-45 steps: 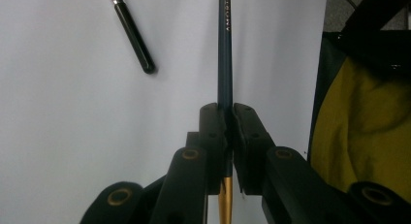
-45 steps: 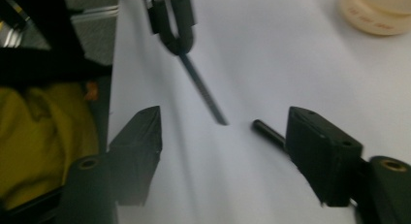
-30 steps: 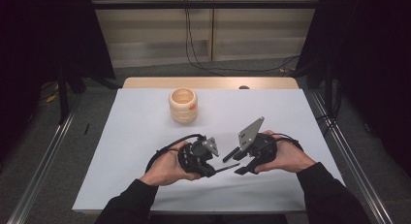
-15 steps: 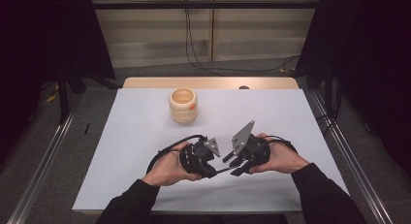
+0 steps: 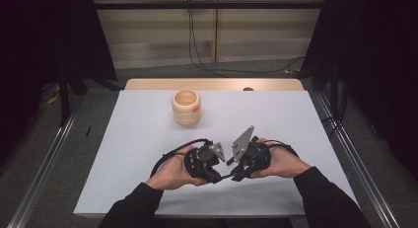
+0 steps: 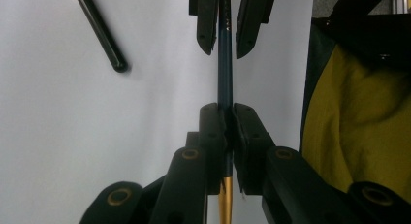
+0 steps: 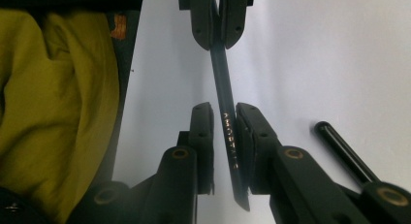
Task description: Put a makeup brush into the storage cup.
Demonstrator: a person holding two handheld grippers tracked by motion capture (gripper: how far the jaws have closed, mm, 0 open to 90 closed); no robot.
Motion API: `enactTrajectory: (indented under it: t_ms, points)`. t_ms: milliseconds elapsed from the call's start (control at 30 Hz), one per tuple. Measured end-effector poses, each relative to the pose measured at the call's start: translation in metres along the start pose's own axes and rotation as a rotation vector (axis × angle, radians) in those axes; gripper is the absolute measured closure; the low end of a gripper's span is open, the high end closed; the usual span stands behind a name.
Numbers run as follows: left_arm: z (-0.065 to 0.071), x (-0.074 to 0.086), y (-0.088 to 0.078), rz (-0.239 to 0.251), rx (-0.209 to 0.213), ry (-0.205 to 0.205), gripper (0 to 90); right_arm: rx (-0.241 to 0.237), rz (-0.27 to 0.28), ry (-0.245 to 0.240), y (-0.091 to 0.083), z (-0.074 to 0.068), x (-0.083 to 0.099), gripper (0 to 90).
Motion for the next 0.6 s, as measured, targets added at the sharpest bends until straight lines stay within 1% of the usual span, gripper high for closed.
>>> enactTrajectory:
  t_ms: [33,67,100,133,167,200,233,267,300,433,467,533,567,600]
  points:
    - [0.0004,0.0002,-0.0001,-0.005,0.009,0.001,83.6,-0.003,-0.001,-0.010,0.0011,0.0003,0.0001,80.6]
    - [0.0002,0.0000,0.0003,0.001,0.007,0.006,83.5,-0.003,0.005,-0.016,0.0019,0.0010,0.0000,82.5]
    - [0.0004,-0.0005,0.0017,0.017,-0.007,-0.002,83.5,-0.008,-0.001,-0.006,0.0022,0.0005,0.0010,83.2]
    - [-0.0001,-0.0006,0.0011,0.016,-0.010,-0.002,83.4,-0.015,-0.004,-0.006,0.0026,0.0009,0.0018,83.5]
    - [-0.0013,-0.0003,0.0002,0.006,-0.006,0.019,83.4,-0.014,-0.007,0.008,0.0025,0.0008,0.0027,83.7]
    - [-0.0013,-0.0001,-0.0007,-0.001,0.006,0.022,83.2,-0.018,-0.002,0.006,0.0024,0.0010,0.0030,84.3]
    - [-0.0013,-0.0007,0.0002,0.018,-0.011,0.012,83.1,-0.024,-0.004,0.006,0.0022,-0.0001,0.0032,84.7]
    - [-0.0021,0.0000,-0.0013,-0.001,-0.011,0.025,83.0,-0.021,0.004,-0.004,0.0022,0.0006,0.0028,84.9]
    - [-0.0016,-0.0003,-0.0012,0.010,-0.005,0.019,82.9,-0.021,0.005,-0.005,0.0017,0.0004,0.0027,85.2]
    - [-0.0017,-0.0001,-0.0014,0.013,-0.012,0.021,82.7,-0.015,0.016,-0.016,0.0014,0.0009,0.0027,85.5]
    - [-0.0027,0.0000,-0.0017,0.014,-0.022,0.023,82.6,-0.017,0.019,-0.015,0.0012,0.0005,0.0027,85.5]
    - [-0.0025,-0.0002,-0.0013,0.020,-0.018,0.022,82.2,-0.019,0.022,-0.020,0.0007,0.0005,0.0027,85.6]
    - [-0.0025,-0.0002,-0.0017,0.023,-0.014,0.019,82.0,-0.015,0.027,-0.016,0.0003,0.0009,0.0028,85.6]
    - [-0.0029,-0.0006,-0.0017,0.037,-0.017,0.018,81.4,-0.015,0.028,-0.010,-0.0003,0.0010,0.0030,85.6]
Point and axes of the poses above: each handheld gripper's, and its own axes: y roughly forward along the jaws, x roughly out of its underside, z roughly to its right, the point moved 6 cm from there along y, roughly forward along the jaws, and after that the axes turned 2 degrees about -z, right-handed, at the moved point
